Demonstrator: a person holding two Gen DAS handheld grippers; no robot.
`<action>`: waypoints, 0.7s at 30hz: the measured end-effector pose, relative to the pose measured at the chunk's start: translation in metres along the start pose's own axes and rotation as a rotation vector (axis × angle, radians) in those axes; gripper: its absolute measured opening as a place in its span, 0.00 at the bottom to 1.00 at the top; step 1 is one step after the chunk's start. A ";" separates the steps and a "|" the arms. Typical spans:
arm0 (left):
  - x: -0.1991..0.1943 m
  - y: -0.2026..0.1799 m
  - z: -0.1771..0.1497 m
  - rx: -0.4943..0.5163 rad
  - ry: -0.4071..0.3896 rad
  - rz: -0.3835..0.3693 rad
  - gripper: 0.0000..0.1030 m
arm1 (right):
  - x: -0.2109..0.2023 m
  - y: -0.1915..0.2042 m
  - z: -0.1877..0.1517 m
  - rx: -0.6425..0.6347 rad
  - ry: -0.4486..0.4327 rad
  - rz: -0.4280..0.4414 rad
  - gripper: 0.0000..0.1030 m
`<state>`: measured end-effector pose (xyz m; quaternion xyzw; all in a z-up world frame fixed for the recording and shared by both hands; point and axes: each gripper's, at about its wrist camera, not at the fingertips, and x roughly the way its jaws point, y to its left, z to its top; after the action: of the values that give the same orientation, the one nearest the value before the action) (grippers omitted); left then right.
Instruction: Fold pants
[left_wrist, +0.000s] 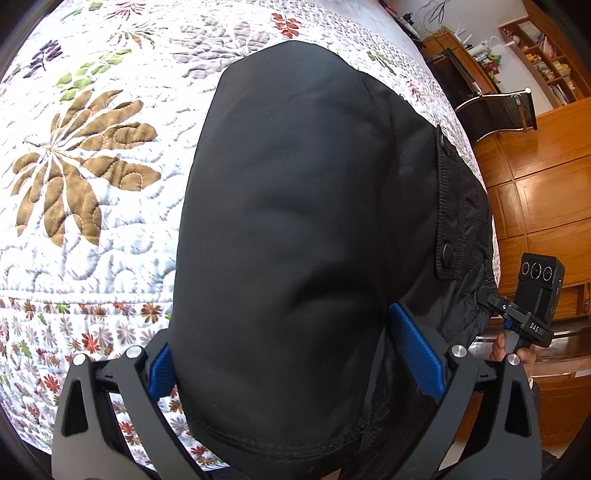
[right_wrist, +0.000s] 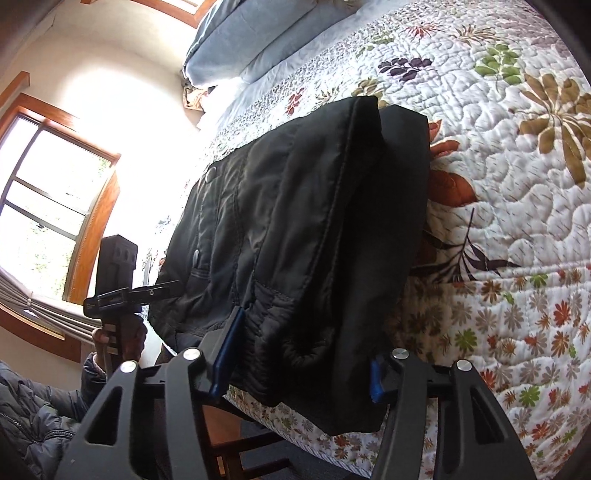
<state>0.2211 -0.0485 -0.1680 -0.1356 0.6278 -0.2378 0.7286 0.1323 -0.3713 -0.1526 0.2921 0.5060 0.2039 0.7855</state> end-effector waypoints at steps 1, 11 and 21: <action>-0.001 0.002 0.002 -0.003 -0.003 0.001 0.96 | 0.002 0.001 0.003 0.000 0.003 0.001 0.55; -0.011 0.026 0.025 -0.019 -0.051 0.018 0.96 | 0.027 0.014 0.041 -0.030 0.031 -0.002 0.54; -0.025 0.064 0.062 -0.032 -0.111 0.047 0.96 | 0.068 0.030 0.081 -0.068 0.041 0.011 0.54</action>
<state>0.2910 0.0122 -0.1672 -0.1456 0.5933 -0.2026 0.7654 0.2335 -0.3273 -0.1527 0.2637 0.5133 0.2313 0.7833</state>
